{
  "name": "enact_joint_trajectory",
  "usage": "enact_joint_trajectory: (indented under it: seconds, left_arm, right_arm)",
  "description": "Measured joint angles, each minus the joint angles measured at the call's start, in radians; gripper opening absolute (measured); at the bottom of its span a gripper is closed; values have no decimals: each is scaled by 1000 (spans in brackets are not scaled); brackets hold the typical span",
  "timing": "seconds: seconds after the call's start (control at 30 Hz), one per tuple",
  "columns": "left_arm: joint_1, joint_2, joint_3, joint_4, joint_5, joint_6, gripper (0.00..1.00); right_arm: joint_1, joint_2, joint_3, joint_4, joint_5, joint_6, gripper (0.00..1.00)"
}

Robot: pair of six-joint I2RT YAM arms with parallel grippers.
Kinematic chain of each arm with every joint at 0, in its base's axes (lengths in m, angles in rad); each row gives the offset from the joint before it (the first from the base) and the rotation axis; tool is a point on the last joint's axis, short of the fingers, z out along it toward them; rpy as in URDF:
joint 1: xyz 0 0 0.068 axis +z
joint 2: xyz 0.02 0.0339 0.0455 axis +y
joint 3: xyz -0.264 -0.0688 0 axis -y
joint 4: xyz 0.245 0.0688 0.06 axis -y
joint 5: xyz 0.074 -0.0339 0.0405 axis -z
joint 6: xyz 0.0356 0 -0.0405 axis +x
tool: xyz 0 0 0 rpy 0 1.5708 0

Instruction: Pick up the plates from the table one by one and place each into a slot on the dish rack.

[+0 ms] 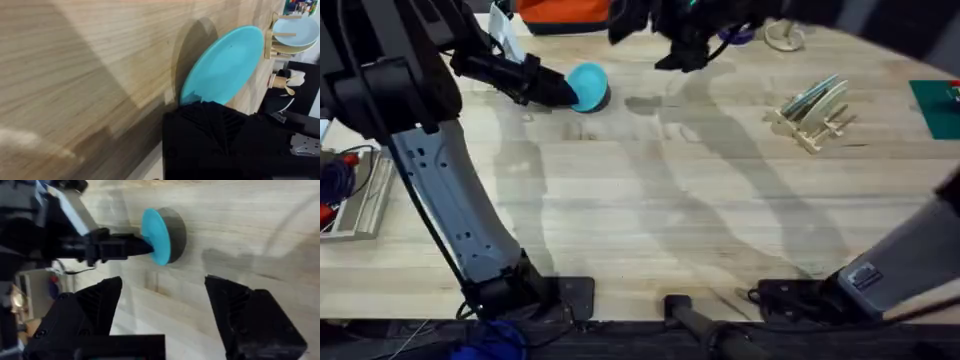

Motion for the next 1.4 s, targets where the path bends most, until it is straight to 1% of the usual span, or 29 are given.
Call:
enact_joint_trajectory:
  seconds: [0.33,0.53,0.73,1.03,1.23,1.3,1.4]
  left_arm:
    - [0,0,0,0,0,0,41]
    - [0,0,0,0,0,0,41]
    - [0,0,0,0,0,0,41]
    - [0,0,0,0,0,0,41]
    - [0,0,0,0,0,0,41]
    - [0,0,0,0,0,0,41]
    - [0,0,0,1,0,0,41]
  right_arm:
    - [32,172,0,207,4,-75,995]
    - [64,246,0,274,3,-87,995]
    - [101,293,0,327,4,-90,995]
    - [144,316,0,441,5,-83,991]
    - [146,336,0,450,39,-42,955]
    - [145,341,0,452,47,-36,917]
    - [145,343,0,453,65,-27,821]
